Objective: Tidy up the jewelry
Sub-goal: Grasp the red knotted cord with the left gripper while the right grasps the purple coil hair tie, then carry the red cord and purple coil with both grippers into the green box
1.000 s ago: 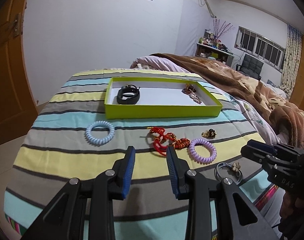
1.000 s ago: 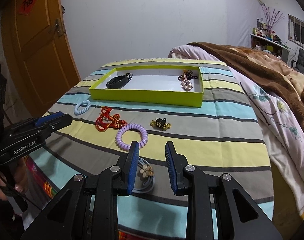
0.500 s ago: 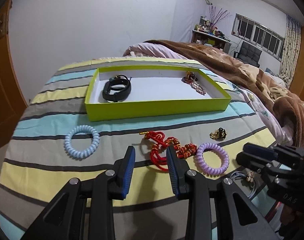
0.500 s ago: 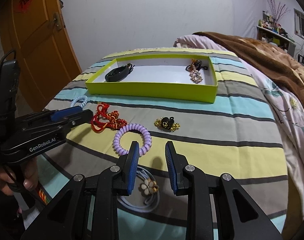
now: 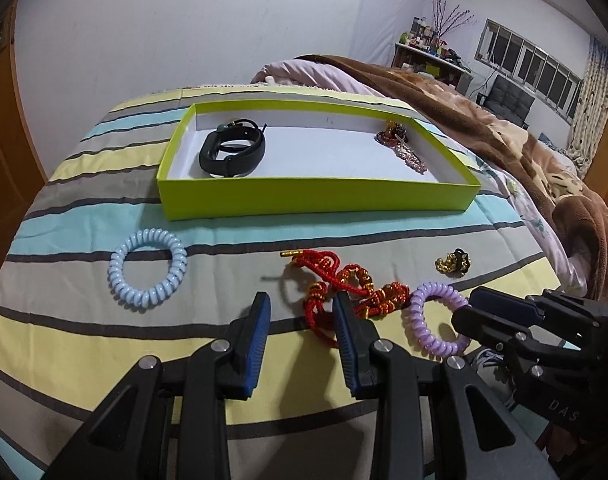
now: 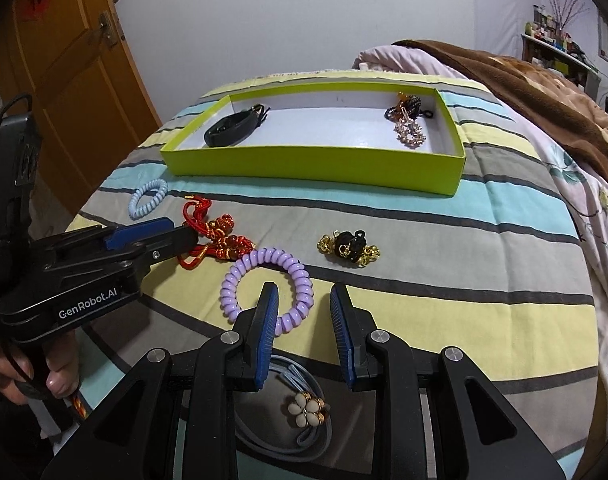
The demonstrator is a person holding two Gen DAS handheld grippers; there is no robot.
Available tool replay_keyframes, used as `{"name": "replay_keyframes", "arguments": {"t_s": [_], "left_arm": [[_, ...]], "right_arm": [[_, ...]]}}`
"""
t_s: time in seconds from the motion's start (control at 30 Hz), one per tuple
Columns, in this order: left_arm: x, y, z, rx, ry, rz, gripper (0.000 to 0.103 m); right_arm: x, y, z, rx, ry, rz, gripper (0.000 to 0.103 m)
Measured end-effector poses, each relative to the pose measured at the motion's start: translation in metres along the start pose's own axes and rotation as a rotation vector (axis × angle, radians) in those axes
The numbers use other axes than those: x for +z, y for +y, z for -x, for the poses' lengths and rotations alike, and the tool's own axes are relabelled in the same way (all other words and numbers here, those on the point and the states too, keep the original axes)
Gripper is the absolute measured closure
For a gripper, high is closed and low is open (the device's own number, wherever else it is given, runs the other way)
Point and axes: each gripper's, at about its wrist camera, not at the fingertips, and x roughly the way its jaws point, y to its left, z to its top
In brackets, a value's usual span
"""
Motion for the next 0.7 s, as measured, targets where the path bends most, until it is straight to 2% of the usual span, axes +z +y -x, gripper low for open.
{"name": "replay_keyframes", "arguments": {"t_s": [0.07, 0.1, 0.13, 0.17, 0.3, 0.7], "left_arm": [[0.002, -0.003, -0.002, 0.016, 0.002, -0.005, 0.073], [0.003, -0.005, -0.003, 0.028, 0.003, -0.011, 0.08], [0.003, -0.007, -0.004, 0.039, 0.002, -0.021, 0.085], [0.004, -0.009, -0.005, 0.042, 0.0, -0.031, 0.092], [0.0, -0.009, 0.0, 0.043, -0.015, -0.039, 0.093], [0.001, 0.015, 0.039, 0.072, -0.108, 0.008, 0.093]], "right_arm": [[0.001, 0.001, 0.0, -0.006, 0.004, 0.009, 0.075], [0.001, 0.002, -0.001, -0.01, 0.005, 0.014, 0.078], [0.001, 0.003, -0.001, -0.021, 0.007, 0.023, 0.081], [0.001, 0.004, -0.002, -0.035, 0.009, 0.033, 0.09], [0.001, 0.003, -0.002, -0.045, 0.009, 0.048, 0.094], [0.003, -0.003, 0.016, -0.027, -0.057, 0.021, 0.094]]}}
